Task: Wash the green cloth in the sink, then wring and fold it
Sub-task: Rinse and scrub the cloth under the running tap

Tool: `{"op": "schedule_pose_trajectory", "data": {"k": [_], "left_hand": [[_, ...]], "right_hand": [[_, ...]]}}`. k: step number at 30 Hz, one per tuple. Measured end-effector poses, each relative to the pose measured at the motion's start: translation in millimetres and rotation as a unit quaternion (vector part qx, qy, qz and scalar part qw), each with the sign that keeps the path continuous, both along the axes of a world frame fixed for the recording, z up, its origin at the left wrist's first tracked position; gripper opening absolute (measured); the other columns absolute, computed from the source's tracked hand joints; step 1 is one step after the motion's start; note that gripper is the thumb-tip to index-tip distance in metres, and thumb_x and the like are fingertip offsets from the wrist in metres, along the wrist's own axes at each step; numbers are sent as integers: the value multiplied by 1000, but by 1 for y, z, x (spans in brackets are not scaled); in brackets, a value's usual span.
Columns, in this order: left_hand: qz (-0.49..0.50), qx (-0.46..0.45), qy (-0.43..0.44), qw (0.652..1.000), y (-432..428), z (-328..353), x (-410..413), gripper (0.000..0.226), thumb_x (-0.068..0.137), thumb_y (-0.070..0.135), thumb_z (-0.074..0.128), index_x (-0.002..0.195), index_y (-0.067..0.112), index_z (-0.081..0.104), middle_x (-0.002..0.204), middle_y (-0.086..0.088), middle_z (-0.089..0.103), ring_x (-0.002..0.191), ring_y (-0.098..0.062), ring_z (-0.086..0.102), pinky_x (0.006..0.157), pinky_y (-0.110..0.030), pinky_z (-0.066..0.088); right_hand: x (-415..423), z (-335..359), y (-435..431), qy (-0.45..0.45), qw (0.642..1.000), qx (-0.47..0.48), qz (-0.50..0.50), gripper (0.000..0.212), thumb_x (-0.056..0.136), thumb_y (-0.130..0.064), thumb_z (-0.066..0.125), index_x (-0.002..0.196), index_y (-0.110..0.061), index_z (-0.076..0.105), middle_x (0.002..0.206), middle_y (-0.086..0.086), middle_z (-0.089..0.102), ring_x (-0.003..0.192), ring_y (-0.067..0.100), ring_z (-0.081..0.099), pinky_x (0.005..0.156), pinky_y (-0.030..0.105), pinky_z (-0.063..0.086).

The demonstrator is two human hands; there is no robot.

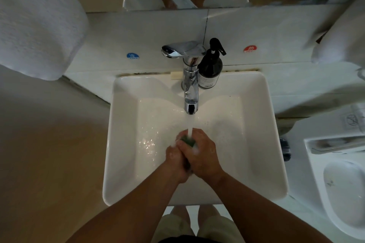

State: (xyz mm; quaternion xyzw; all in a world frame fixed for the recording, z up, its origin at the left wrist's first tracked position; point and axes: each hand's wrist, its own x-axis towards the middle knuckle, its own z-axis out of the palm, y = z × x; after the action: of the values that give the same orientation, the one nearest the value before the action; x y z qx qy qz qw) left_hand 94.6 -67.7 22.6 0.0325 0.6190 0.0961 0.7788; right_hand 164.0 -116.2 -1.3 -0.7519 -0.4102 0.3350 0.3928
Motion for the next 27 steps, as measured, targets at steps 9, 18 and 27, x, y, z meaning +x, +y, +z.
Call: {"op": "schedule_pose_trajectory", "data": {"k": [9,18,27], "left_hand": [[-147,193,81,967,-3,-1,1,41,100,62,35,112,29,56,104,2,61,78,-14,60,59,-32,47],[-235,402,36,884,-15,-21,-19,58,87,67,54,133,32,48,122,-9,62,100,-23,70,71,-44,63],[-54,128,46,989,8,0,2,29,103,38,50,102,16,70,97,-13,75,88,-29,72,66,-37,57]], "right_hand": [[-2,3,20,4,986,-116,-118,29,102,-37,49,89,-14,63,82,-5,58,79,9,55,81,25,47],[17,9,32,430,792,-192,-389,34,101,-49,43,93,-18,57,104,16,64,96,35,63,93,57,53],[6,-10,-16,-12,998,-28,45,58,96,-60,42,146,-31,48,157,-9,38,144,4,33,116,25,29]]}}
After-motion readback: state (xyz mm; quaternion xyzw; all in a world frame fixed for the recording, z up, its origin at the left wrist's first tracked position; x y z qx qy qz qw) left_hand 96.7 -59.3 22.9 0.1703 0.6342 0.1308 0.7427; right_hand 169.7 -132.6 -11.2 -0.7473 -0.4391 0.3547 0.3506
